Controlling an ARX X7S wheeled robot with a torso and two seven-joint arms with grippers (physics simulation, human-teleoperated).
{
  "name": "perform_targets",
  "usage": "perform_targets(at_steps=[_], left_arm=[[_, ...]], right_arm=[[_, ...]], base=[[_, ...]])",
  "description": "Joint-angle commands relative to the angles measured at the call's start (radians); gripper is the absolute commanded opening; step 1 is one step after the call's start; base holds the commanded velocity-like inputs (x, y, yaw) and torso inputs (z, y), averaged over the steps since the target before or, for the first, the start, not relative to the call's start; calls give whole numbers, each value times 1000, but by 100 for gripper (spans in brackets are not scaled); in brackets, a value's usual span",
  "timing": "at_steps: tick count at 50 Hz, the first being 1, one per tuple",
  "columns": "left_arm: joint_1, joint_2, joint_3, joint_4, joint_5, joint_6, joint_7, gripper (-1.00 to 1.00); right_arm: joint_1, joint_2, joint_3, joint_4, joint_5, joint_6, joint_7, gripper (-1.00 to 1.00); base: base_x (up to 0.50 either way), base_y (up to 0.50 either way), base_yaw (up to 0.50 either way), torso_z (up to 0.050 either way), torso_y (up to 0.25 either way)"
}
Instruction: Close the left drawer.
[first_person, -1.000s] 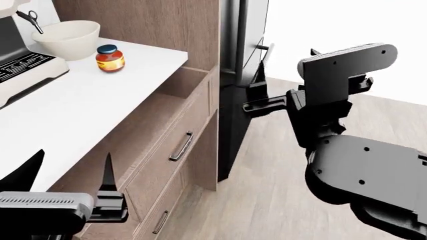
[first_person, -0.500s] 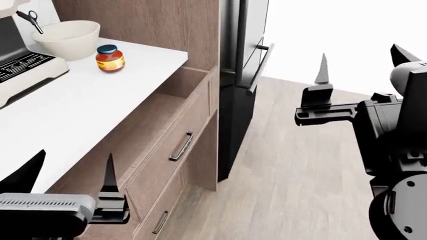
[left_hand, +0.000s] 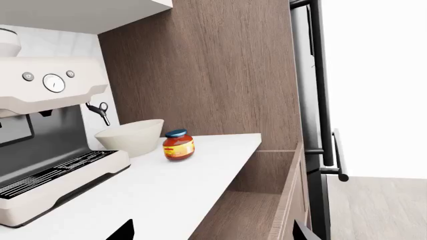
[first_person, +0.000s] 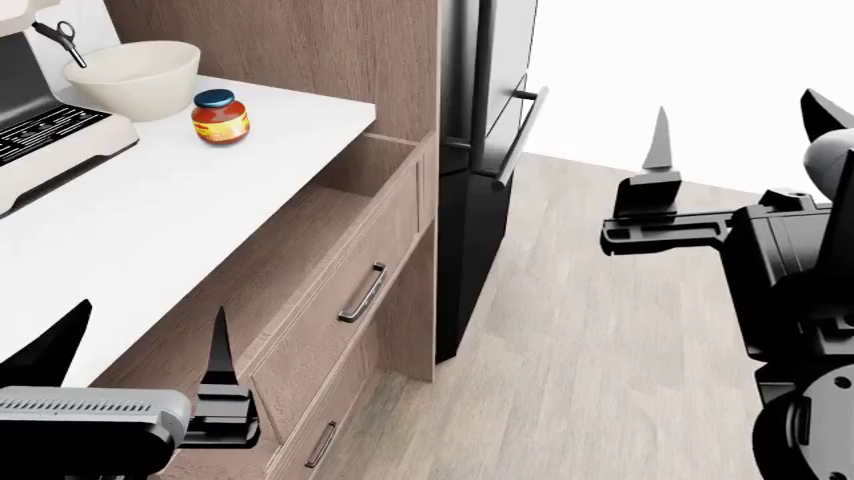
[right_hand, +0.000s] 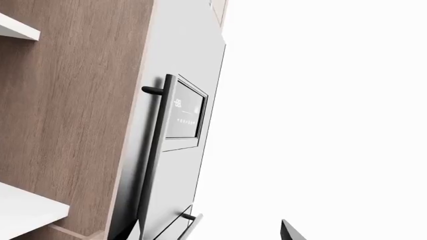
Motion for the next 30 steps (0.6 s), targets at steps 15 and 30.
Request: perform_targets(at_steps=[15, 30], left_arm=[[-3, -4, 6, -1, 0, 4, -3, 100], [-5, -4, 10, 0, 1, 5, -6, 100]], right_arm=[[-5, 2, 8, -3, 1, 3, 1, 100], [-14, 5, 13, -10, -21, -7, -5, 100]], base=[[0, 0, 0, 0, 0], [0, 0, 0, 0, 0]])
